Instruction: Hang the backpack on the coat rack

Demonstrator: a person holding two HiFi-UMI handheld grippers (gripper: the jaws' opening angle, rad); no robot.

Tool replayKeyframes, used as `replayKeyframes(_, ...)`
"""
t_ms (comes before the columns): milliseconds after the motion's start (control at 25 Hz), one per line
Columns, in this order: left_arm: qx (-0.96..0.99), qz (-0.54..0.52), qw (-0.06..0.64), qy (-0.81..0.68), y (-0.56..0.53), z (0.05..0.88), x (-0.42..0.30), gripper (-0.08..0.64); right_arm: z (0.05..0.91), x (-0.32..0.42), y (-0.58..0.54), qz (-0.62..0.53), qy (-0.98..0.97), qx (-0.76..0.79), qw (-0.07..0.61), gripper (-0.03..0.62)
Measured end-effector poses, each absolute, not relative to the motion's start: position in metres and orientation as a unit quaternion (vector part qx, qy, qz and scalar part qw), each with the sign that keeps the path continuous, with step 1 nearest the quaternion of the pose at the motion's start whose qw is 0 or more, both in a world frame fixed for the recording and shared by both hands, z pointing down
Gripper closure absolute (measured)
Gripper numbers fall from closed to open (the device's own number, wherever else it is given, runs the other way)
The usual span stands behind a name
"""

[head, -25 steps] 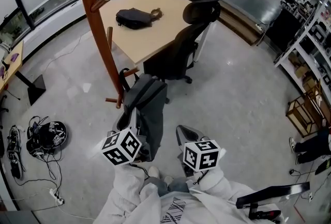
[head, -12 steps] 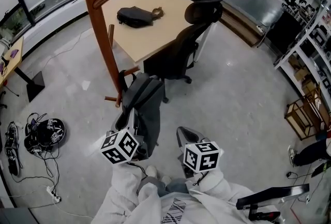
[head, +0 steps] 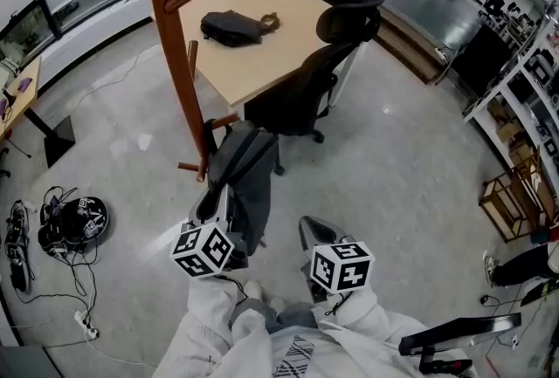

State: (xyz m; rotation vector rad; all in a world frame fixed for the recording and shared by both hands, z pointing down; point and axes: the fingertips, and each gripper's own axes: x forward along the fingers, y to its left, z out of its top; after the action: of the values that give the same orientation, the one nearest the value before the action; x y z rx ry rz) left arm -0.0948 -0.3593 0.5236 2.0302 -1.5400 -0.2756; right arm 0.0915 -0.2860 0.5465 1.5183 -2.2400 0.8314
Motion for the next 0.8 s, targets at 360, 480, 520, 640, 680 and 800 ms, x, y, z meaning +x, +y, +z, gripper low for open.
replayKeyframes(360, 0.765, -0.096, 0.264, -0.58, -0.361, 0.534, -0.097, 0.465, 0.55, 0.091, -0.287, 0.291, -0.779, 0.532, 0.161, 0.58)
replayKeyframes(480, 0.761, -0.09, 0.26, -0.588, -0.361, 0.537, -0.096, 0.459, 0.551, 0.09, -0.285, 0.292, -0.779, 0.531, 0.162, 0.58)
replayKeyframes(520, 0.76, -0.087, 0.259, -0.59, -0.361, 0.538, -0.096, 0.454, 0.551, 0.09, -0.285, 0.292, -0.779, 0.531, 0.162, 0.58)
replayKeyframes(640, 0.758, -0.075, 0.25, -0.598, -0.361, 0.539, -0.096, 0.436, 0.552, 0.088, -0.284, 0.293, -0.779, 0.53, 0.162, 0.58)
replayKeyframes(680, 0.758, -0.068, 0.246, -0.6, -0.361, 0.539, -0.096, 0.43, 0.552, 0.087, -0.283, 0.293, -0.779, 0.529, 0.162, 0.58)
replayKeyframes(800, 0.761, -0.05, 0.237, -0.602, -0.359, 0.54, -0.095, 0.416, 0.554, 0.084, -0.28, 0.294, -0.781, 0.527, 0.163, 0.58)
